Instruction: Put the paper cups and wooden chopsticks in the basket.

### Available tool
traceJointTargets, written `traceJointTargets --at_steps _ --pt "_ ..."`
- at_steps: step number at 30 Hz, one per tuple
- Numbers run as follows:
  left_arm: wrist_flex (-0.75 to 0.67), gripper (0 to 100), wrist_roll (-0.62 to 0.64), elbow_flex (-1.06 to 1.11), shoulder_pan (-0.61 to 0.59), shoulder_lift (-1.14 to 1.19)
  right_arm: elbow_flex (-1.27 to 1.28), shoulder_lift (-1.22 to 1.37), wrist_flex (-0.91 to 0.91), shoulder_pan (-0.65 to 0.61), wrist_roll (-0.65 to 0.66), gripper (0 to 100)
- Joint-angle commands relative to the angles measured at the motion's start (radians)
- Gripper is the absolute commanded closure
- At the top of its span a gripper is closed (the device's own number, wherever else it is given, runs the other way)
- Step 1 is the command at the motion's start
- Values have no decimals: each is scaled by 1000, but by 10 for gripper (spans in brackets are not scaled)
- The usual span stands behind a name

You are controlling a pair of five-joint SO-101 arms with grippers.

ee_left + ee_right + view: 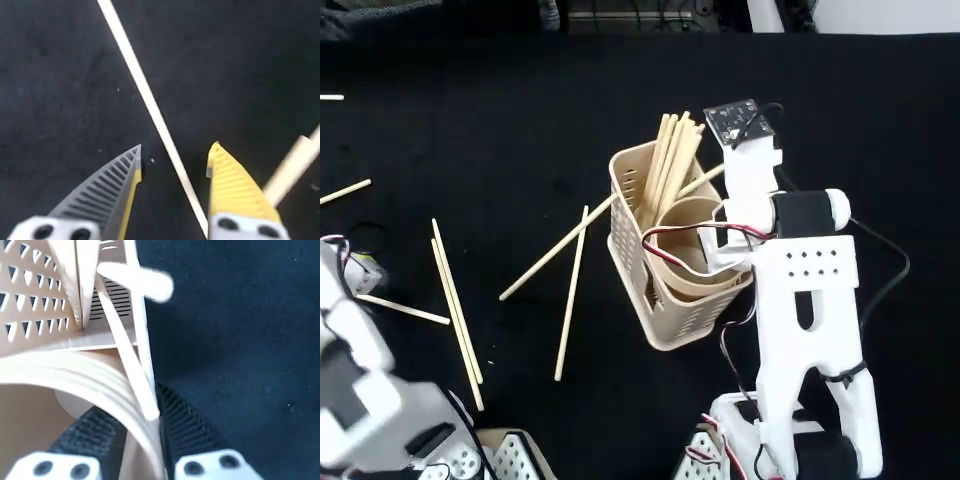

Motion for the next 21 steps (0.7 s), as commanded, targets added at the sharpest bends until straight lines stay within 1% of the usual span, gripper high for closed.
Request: traceJointTargets --at_steps 1,4,5,6,8,9,10,11,13,16,19,21 --pt "51 780 58 -199 -51 259 31 30 -15 -20 -8 988" --pt "61 781 58 -302 -67 379 31 30 -15 -25 -9 988" --pt "61 795 57 -321 -64 402 31 30 -15 -26 -9 988" --pt "60 831 41 -331 -62 417 31 30 -15 -26 -9 988" --pt "61 968 23 -329 -61 419 31 30 -15 -26 -9 988" --pt "66 978 28 -325 -61 407 31 30 -15 -26 -9 988" --pt "78 949 32 -317 -59 387 31 30 -15 -26 -9 988" --pt "95 969 31 -309 -51 359 31 30 -15 -26 -9 988" --pt "135 967 25 -277 -35 275 31 30 -14 -26 -9 988" --pt "181 971 23 -189 7 71 31 30 -14 -26 -9 988" --pt "189 971 23 -68 76 -229 31 30 -14 -26 -9 988" --pt "184 971 23 8 147 -471 31 30 -14 -26 -9 988"
